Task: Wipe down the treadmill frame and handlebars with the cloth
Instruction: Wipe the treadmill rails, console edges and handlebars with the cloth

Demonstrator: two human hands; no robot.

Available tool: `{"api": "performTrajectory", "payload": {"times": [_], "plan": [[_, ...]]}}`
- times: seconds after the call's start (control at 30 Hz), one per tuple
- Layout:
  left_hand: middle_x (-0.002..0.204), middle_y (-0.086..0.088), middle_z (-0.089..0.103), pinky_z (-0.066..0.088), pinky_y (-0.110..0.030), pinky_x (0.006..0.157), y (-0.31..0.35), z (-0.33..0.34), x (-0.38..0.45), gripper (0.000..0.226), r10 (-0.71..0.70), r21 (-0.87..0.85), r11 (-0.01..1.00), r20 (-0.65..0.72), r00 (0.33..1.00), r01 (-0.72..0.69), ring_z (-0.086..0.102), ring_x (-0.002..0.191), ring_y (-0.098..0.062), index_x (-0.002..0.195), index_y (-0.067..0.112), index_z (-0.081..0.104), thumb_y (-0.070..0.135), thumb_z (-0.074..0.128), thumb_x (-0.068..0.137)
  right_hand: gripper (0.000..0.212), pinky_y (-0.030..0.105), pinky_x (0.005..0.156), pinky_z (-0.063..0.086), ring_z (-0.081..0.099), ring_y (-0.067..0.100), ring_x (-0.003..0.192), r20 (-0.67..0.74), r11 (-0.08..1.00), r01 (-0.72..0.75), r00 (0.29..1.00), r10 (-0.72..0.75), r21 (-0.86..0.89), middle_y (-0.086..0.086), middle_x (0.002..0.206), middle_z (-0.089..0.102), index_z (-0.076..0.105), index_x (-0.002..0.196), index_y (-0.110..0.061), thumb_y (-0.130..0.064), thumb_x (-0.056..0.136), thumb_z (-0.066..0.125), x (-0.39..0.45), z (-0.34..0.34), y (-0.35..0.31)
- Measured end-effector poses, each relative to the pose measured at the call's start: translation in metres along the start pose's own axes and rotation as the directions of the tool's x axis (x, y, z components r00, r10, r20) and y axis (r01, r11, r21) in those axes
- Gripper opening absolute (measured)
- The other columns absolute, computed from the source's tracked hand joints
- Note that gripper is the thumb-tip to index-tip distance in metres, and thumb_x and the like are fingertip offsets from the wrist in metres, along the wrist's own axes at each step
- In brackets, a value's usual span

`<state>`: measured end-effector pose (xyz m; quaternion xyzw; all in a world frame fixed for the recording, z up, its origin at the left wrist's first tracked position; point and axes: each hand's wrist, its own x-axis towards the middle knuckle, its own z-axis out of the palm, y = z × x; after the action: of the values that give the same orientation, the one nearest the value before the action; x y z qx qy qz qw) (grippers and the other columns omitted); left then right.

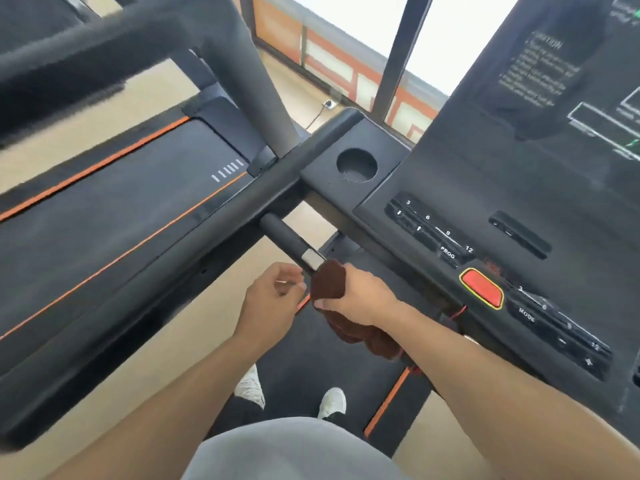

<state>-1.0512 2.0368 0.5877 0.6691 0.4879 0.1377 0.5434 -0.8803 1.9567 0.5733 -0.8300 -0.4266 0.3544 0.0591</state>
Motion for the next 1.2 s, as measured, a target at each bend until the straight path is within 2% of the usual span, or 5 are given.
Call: {"api": "performTrajectory", "payload": {"times": [0.27,0.43,0.57,0.83,1.2], "plan": [[0.104,0.021,0.068,0.042,-0.011,0.072,-0.014,-0.047,-0.052,0.014,-0.093,0.013,0.994,-0.347,0.933,0.104,0.063,0.095,0.003,0.108,0.033,0.065,0.026,0.065,0.097,0.051,0.043,0.08,0.04,0.066,0.037,0.103,-0.292,0.979,0.197,0.934,-0.204,-0.054,0.01,0.119,0.064,0.048,0.128,-0.014,-0.057,0.104,0.037,0.055,0.005,-0.089],[0.106,0.017,0.07,0.041,-0.011,0.072,-0.032,-0.048,-0.09,0.013,-0.17,-0.045,0.985,-0.447,0.878,0.168,0.065,0.097,-0.002,0.108,0.03,0.067,0.026,0.066,0.097,0.059,0.035,0.099,0.043,0.063,0.033,0.119,-0.02,0.931,0.147,0.989,-0.149,0.335,0.011,0.129,0.067,0.06,0.132,-0.013,-0.061,0.103,0.04,0.08,-0.021,-0.084],[0.105,0.02,0.069,0.044,-0.014,0.073,-0.032,-0.02,-0.102,0.01,-0.171,-0.058,0.985,-0.394,0.903,0.161,0.064,0.096,0.0,0.105,0.032,0.067,0.028,0.066,0.096,0.069,0.041,0.092,0.058,0.074,0.029,0.093,0.245,0.817,-0.09,0.967,-0.064,0.569,0.009,0.099,0.078,0.072,0.115,-0.011,-0.074,0.089,0.057,0.063,-0.028,-0.057],[0.105,0.016,0.069,0.045,-0.016,0.073,-0.018,0.025,-0.099,0.009,-0.105,-0.031,0.994,-0.234,0.967,0.1,0.064,0.096,-0.003,0.105,0.034,0.067,0.032,0.065,0.096,0.045,0.04,0.074,0.063,0.078,0.028,0.083,0.412,0.897,-0.163,0.911,-0.024,0.412,0.009,0.093,0.08,0.071,0.113,-0.013,-0.039,0.078,0.083,0.003,-0.017,0.033],[0.102,0.016,0.07,0.049,-0.022,0.081,-0.02,0.064,-0.086,0.011,-0.054,-0.042,0.998,-0.058,0.997,0.052,0.065,0.094,-0.004,0.103,0.031,0.068,0.026,0.067,0.093,0.06,0.038,0.073,0.049,0.067,0.032,0.101,-0.182,0.941,0.015,0.98,-0.081,-0.339,0.008,0.115,0.064,0.038,0.136,-0.014,-0.023,0.086,0.069,-0.057,0.028,0.056]]}}
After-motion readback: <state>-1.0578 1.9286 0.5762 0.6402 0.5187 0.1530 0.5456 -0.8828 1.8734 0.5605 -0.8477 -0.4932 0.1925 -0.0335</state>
